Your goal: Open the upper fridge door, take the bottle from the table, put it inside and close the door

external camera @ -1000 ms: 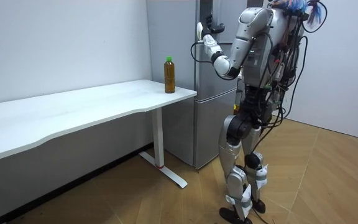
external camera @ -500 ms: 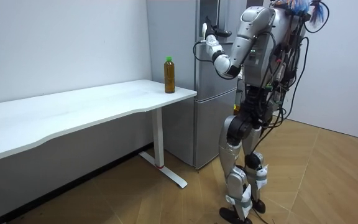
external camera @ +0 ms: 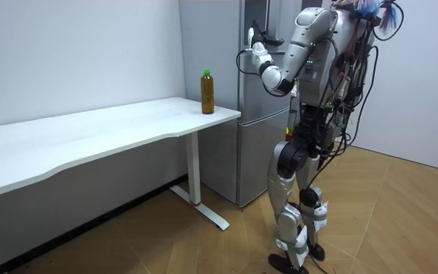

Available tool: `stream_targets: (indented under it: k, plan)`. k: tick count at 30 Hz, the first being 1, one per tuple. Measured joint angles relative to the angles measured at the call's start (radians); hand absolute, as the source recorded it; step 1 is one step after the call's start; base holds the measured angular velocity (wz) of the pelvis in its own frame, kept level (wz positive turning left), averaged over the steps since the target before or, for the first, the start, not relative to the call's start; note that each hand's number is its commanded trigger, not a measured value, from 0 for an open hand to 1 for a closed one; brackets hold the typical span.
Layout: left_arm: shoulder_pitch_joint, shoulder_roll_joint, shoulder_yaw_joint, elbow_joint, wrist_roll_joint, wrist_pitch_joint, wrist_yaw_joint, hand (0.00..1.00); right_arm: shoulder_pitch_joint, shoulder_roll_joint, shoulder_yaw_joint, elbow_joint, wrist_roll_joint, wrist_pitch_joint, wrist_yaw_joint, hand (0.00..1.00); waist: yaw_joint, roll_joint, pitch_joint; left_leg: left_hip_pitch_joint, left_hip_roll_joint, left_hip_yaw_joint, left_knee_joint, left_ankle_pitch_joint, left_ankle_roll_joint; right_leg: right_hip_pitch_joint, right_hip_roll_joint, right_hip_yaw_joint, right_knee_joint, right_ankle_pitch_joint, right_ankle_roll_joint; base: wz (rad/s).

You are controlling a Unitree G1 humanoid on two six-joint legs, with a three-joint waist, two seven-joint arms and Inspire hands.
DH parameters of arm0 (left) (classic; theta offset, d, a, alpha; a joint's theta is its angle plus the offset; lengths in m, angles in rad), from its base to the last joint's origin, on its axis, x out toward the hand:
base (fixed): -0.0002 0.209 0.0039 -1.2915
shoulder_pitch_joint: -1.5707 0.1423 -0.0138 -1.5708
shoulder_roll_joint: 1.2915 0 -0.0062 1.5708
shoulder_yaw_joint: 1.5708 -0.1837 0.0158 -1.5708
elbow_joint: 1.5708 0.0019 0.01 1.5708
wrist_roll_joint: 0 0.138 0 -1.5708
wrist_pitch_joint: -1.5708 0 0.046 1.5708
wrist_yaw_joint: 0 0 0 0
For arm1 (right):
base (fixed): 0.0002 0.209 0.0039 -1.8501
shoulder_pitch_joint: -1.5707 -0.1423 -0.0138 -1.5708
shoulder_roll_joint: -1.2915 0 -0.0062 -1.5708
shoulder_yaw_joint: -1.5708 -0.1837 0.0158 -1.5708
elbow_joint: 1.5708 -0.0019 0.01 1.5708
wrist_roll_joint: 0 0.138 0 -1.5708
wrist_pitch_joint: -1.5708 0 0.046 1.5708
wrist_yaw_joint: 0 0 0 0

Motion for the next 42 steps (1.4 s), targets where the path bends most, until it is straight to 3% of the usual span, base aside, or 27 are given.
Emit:
stream_targets:
  k: [8,14,20,24,29,33,36,39,42]
  plan:
    - [0.000,0.003,0.000,0.000,-0.002,0.003,-0.001,0.00,0.008,-0.017,0.001,0.000,0.013,0.008,0.008,0.00,0.000,0.002,0.0006,0.015,-0.001,0.025,-0.006,0.001,0.006,-0.001,0.000,0.025,0.000,0.008,0.007,-0.09]
    - [0.000,-0.006,-0.003,0.008,-0.035,0.011,-0.001,0.00,0.014,-0.029,0.002,0.001,0.010,0.022,0.010,0.00,-0.002,0.001,0.0012,0.020,0.001,0.064,-0.006,-0.005,0.017,-0.009,0.001,0.068,0.001,0.016,0.015,-0.17]
    - [0.000,-0.014,-0.004,0.050,-0.038,-0.014,-0.001,0.00,0.020,-0.047,0.001,0.001,-0.039,0.022,-0.006,0.00,-0.013,0.002,0.0036,0.027,0.005,0.111,-0.008,-0.014,0.029,-0.019,0.003,0.105,0.000,0.035,0.027,-0.23]
    - [0.000,0.000,-0.008,0.050,-0.037,-0.021,-0.002,0.00,0.016,-0.051,0.000,0.001,-0.084,0.022,-0.014,0.00,-0.032,0.002,0.0040,0.031,0.005,0.142,-0.008,-0.019,0.038,-0.022,0.003,0.122,0.000,0.045,0.034,-0.21]
    - [-0.020,0.005,-0.061,0.047,-0.049,-0.035,-0.015,0.00,0.011,-0.053,0.001,0.001,-0.093,0.023,-0.002,0.00,-0.045,0.005,0.0041,0.011,0.009,0.176,-0.005,-0.023,0.047,-0.054,0.003,0.124,0.000,0.066,0.038,-0.21]
    - [-0.061,0.014,-0.141,0.047,-0.089,-0.023,-0.056,0.00,0.005,-0.059,0.001,0.000,-0.089,0.027,0.001,0.00,-0.080,0.012,0.0042,0.011,0.011,0.208,-0.010,-0.027,0.052,-0.070,0.007,0.144,0.001,0.074,0.040,-0.27]
    - [-0.106,0.031,-0.203,0.051,-0.100,0.014,-0.100,0.00,0.003,-0.060,0.001,0.001,-0.090,0.043,0.022,0.00,-0.101,0.019,0.0042,0.018,0.011,0.238,-0.021,-0.028,0.052,-0.082,0.010,0.151,0.001,0.076,0.043,-0.32]
    - [-0.152,0.051,-0.265,0.074,-0.101,0.056,-0.152,0.00,0.000,-0.065,0.001,0.001,-0.109,0.045,0.033,0.00,-0.141,0.033,0.0099,0.017,0.012,0.248,-0.024,-0.028,0.051,-0.090,0.012,0.160,0.000,0.077,0.045,-0.18]
    - [-0.176,0.070,-0.292,0.105,-0.100,0.082,-0.186,0.00,-0.001,-0.069,0.000,0.002,-0.124,0.052,0.042,0.00,-0.163,0.041,0.0072,0.017,0.019,0.264,-0.025,-0.030,0.043,-0.100,0.021,0.166,0.002,0.080,0.040,-0.23]
